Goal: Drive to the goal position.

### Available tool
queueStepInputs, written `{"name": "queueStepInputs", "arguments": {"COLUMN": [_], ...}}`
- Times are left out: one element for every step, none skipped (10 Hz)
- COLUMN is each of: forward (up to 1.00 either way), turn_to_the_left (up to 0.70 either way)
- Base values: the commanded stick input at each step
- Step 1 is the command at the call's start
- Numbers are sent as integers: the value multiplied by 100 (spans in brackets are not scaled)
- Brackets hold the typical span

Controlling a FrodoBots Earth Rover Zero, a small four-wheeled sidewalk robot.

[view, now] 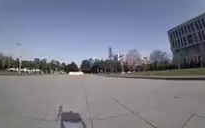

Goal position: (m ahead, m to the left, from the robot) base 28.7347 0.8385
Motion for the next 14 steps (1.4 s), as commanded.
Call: {"name": "queueStepInputs", "arguments": {"forward": [100,100,100,100,100,100,100,100,100,100,100,100,100,100], "turn_to_the_left": [3,3,3,3,3,3,3,25,43,42,17,3,3,3]}}
